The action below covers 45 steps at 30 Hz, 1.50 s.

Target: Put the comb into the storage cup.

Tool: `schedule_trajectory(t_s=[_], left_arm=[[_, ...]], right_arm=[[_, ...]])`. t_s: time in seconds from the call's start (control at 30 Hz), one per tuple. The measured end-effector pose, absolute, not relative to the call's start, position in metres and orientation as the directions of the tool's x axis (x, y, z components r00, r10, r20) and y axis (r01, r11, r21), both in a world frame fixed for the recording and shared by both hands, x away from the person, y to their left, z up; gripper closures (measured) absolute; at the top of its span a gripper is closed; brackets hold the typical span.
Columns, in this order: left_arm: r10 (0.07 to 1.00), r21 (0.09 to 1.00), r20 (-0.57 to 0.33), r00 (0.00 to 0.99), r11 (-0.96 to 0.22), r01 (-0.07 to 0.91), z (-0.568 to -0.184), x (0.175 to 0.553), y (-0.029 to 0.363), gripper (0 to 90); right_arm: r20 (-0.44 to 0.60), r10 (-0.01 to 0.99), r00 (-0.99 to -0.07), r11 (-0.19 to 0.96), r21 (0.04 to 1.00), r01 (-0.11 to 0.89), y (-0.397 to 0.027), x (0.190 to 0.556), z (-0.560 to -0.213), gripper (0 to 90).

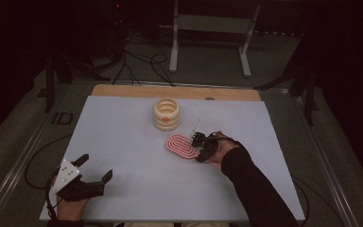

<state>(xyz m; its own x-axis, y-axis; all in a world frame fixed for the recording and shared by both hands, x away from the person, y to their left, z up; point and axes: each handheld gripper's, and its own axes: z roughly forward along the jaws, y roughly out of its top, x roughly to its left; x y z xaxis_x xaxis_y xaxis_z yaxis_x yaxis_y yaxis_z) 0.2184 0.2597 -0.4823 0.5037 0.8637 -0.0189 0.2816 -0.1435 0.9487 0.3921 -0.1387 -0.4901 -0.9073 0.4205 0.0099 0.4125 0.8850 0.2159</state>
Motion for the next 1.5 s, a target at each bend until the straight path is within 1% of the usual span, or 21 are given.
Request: schedule_trajectory(t_s=[0.37, 0.5, 0.6, 0.7, 0.87, 1.0, 1.17, 1.5], left_arm=[[0.866, 0.948, -0.02, 0.5, -0.142, 0.284, -0.483, 0.219, 0.26, 0.3], [0.867, 0.947, -0.02, 0.497, -0.144, 0.288, -0.483, 0.219, 0.26, 0.3], [0.868, 0.947, -0.02, 0.497, -0.143, 0.289, -0.483, 0.219, 0.26, 0.3], [0.87, 0.944, -0.022, 0.492, -0.144, 0.297, -0.483, 0.22, 0.26, 0.3], [0.871, 0.941, -0.024, 0.49, -0.145, 0.304, -0.484, 0.22, 0.259, 0.3], [0.871, 0.941, -0.024, 0.491, -0.146, 0.306, -0.484, 0.221, 0.259, 0.3], [0.871, 0.94, -0.024, 0.49, -0.147, 0.308, -0.484, 0.221, 0.259, 0.3], [0.874, 0.934, -0.023, 0.486, -0.155, 0.323, -0.485, 0.222, 0.257, 0.3]], right_arm=[[0.029, 0.44, -0.898, 0.859, 0.278, 0.43, -0.144, 0.39, -0.485, 69.8], [0.042, 0.45, -0.892, 0.837, 0.33, 0.437, -0.147, 0.388, -0.481, 69.8], [0.046, 0.451, -0.891, 0.833, 0.336, 0.439, -0.147, 0.388, -0.48, 69.7], [0.039, 0.458, -0.888, 0.82, 0.368, 0.439, -0.148, 0.384, -0.476, 69.8], [0.057, 0.474, -0.878, 0.792, 0.407, 0.454, -0.151, 0.381, -0.472, 69.8], [0.048, 0.467, -0.883, 0.786, 0.434, 0.44, -0.152, 0.379, -0.469, 69.8], [0.054, 0.474, -0.879, 0.775, 0.449, 0.445, -0.153, 0.377, -0.466, 69.8], [0.057, 0.48, -0.876, 0.733, 0.522, 0.436, -0.158, 0.372, -0.459, 69.8]])
